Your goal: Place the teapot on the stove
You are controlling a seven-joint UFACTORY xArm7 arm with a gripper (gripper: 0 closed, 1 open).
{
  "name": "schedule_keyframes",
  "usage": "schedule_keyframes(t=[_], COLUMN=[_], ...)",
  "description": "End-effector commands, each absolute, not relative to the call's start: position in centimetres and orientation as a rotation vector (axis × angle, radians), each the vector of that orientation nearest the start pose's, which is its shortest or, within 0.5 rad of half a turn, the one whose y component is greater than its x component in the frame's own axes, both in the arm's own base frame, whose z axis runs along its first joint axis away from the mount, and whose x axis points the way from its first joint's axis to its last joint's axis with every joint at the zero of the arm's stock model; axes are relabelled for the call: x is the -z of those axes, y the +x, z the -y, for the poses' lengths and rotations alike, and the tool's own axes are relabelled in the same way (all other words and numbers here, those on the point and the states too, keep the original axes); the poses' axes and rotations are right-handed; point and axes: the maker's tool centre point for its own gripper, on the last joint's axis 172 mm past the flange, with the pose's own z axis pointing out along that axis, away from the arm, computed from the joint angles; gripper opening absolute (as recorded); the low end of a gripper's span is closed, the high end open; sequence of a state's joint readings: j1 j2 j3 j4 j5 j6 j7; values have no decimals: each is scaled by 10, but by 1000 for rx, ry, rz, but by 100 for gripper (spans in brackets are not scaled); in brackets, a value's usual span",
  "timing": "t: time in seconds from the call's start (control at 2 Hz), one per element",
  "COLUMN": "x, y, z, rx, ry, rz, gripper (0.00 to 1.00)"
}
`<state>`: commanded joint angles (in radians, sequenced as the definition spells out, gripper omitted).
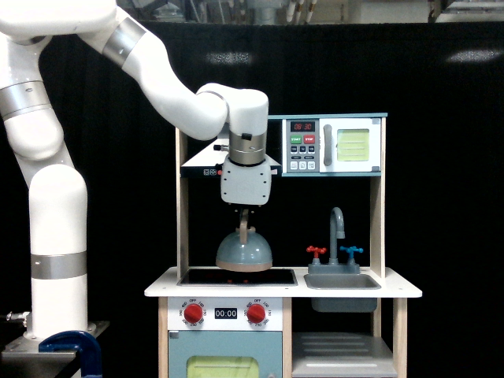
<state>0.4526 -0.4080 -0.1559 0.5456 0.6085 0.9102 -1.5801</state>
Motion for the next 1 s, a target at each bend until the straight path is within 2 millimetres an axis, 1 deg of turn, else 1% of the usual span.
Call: schedule_keyframes(t=[0.5, 1.0], x=[-175, -167], y=[262, 256], z=[-241, -261], rx=[474, 474], ry=[-1947, -1947], rz=[1840, 1840], gripper=[0, 0])
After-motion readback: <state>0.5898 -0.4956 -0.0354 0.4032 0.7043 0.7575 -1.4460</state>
